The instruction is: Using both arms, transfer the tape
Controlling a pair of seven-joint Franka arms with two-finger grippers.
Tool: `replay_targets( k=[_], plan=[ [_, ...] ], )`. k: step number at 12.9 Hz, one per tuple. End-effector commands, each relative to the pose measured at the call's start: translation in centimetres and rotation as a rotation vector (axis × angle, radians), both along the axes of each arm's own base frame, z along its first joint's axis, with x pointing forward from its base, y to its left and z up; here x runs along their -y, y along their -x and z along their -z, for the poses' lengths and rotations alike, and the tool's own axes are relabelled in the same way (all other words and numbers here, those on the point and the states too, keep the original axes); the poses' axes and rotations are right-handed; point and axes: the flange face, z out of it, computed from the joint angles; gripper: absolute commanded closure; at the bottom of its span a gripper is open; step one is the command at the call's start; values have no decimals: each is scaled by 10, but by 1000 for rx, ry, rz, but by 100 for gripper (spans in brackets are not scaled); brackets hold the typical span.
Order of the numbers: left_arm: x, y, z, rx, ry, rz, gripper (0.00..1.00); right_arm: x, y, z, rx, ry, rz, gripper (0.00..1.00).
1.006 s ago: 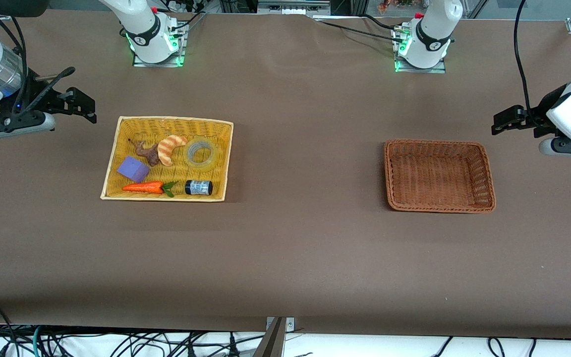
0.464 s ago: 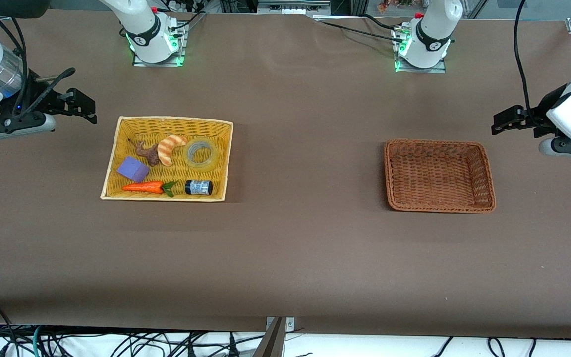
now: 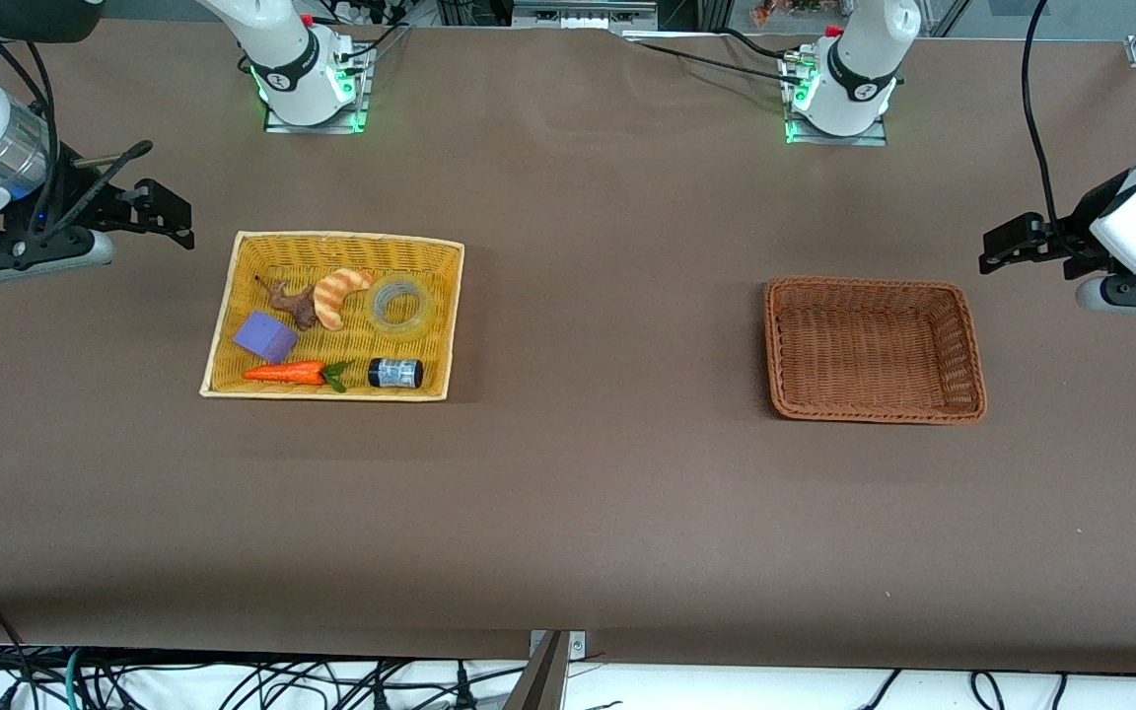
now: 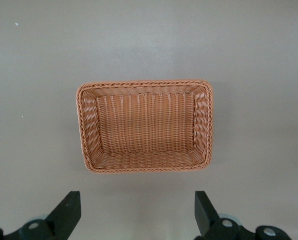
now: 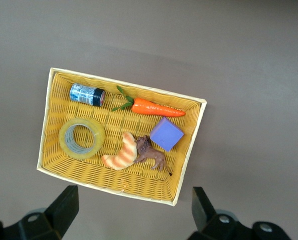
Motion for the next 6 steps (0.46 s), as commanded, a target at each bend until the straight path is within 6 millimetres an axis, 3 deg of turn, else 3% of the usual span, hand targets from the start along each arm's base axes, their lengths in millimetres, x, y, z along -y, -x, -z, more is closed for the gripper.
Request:
replay_targets(
  k=[1,6],
  plan=[
    [2,-1,-5,17,23,17,0,2,-4,-6,4,9,-4,0],
    [3,-1,-5,17,23,18,0,-1,-6,-6,10,9,-3,0]
  ],
)
